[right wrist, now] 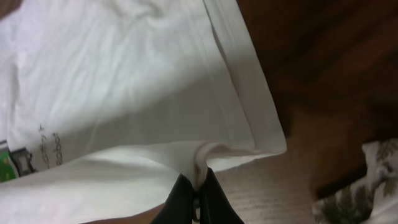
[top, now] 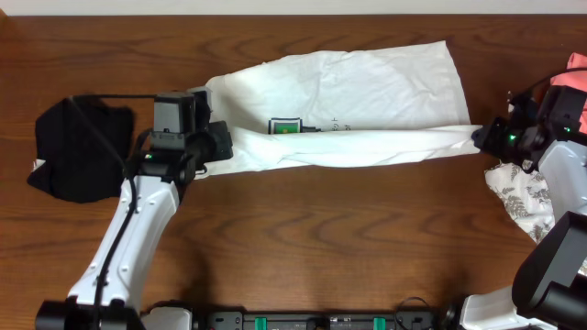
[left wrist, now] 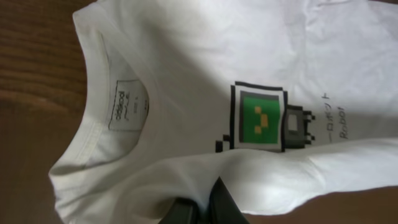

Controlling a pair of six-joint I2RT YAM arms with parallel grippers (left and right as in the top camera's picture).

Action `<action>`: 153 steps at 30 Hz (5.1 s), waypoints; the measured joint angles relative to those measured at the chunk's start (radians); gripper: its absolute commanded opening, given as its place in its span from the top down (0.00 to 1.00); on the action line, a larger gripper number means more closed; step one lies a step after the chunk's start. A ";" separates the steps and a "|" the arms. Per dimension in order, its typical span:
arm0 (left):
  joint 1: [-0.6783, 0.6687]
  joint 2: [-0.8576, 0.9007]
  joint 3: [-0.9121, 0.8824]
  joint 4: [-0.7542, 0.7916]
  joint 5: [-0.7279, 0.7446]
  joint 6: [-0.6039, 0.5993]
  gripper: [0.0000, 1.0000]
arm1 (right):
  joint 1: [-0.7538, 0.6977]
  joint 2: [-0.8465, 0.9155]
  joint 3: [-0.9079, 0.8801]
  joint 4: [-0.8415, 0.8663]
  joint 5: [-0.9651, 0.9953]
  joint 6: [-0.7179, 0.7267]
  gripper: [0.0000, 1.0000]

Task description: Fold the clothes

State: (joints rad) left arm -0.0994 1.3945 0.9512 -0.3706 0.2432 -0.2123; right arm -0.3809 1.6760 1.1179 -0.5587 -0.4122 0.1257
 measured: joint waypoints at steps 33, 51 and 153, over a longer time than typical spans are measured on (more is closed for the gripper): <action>-0.001 0.210 0.000 0.154 -0.014 0.004 0.46 | 0.069 0.141 0.000 0.268 0.008 0.059 0.80; 0.000 0.182 -0.004 -0.048 -0.015 0.007 0.46 | 0.069 0.143 0.005 0.188 0.133 0.046 0.87; 0.064 -0.037 0.007 -0.253 -0.093 0.006 0.33 | 0.503 -0.047 -0.047 -0.256 0.354 -0.725 0.79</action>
State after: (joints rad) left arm -0.0353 1.3575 0.9581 -0.6235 0.1505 -0.2058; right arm 0.1223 1.6295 1.0714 -0.8150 -0.0586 -0.5991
